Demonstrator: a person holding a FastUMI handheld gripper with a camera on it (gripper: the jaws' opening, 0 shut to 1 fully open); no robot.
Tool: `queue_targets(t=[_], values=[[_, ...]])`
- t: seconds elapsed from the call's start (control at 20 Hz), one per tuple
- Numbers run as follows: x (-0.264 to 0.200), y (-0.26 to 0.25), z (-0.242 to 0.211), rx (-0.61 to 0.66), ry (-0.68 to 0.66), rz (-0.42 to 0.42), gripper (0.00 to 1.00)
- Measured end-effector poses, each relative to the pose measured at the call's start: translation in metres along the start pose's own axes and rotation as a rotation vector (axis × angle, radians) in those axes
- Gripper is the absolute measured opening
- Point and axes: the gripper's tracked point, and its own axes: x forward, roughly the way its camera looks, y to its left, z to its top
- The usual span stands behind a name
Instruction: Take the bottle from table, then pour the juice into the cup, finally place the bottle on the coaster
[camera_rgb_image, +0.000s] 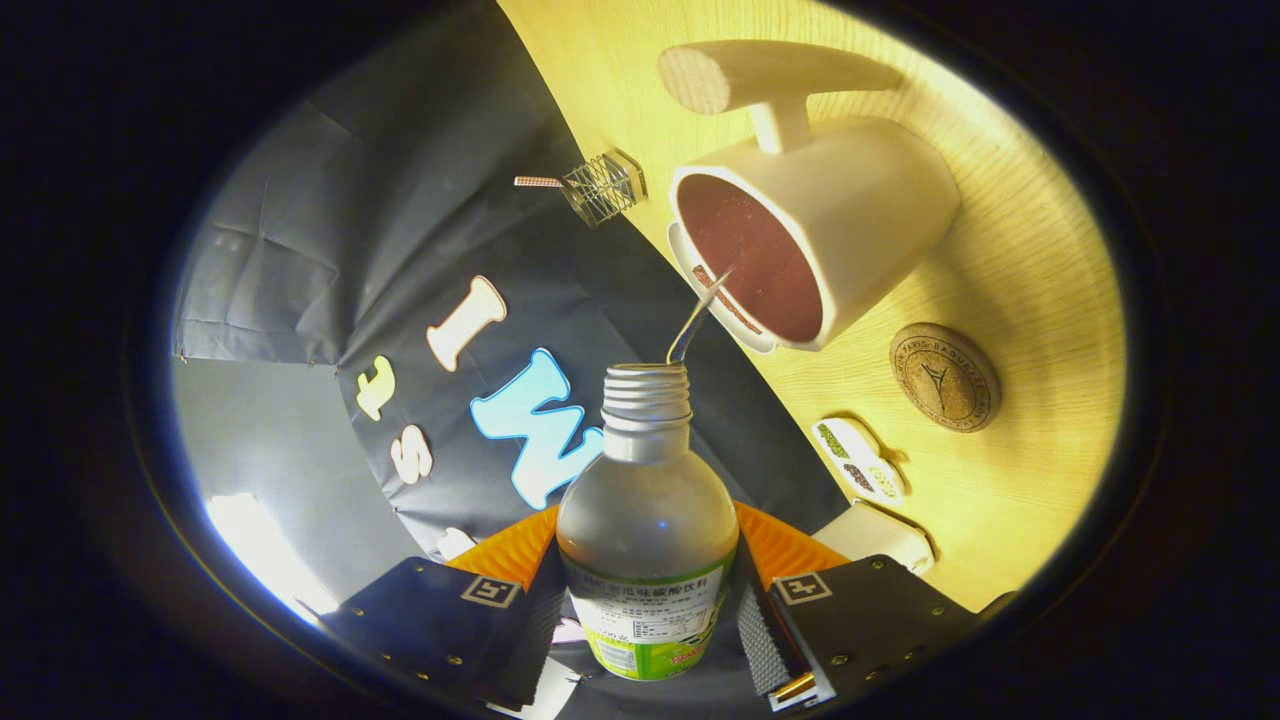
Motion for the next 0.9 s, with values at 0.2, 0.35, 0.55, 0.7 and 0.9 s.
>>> queue_targets(t=[0.2, 0.35, 0.55, 0.7, 0.9], values=[[0.000, 0.003, 0.005, 0.003, -0.012, 0.009, 0.77], [0.000, 0.003, 0.006, 0.005, -0.015, 0.009, 0.77], [0.000, 0.006, 0.009, 0.002, -0.016, 0.012, 0.77], [0.000, 0.007, 0.012, 0.001, -0.019, 0.015, 0.77], [0.001, 0.009, 0.018, -0.004, -0.028, 0.023, 0.77]])
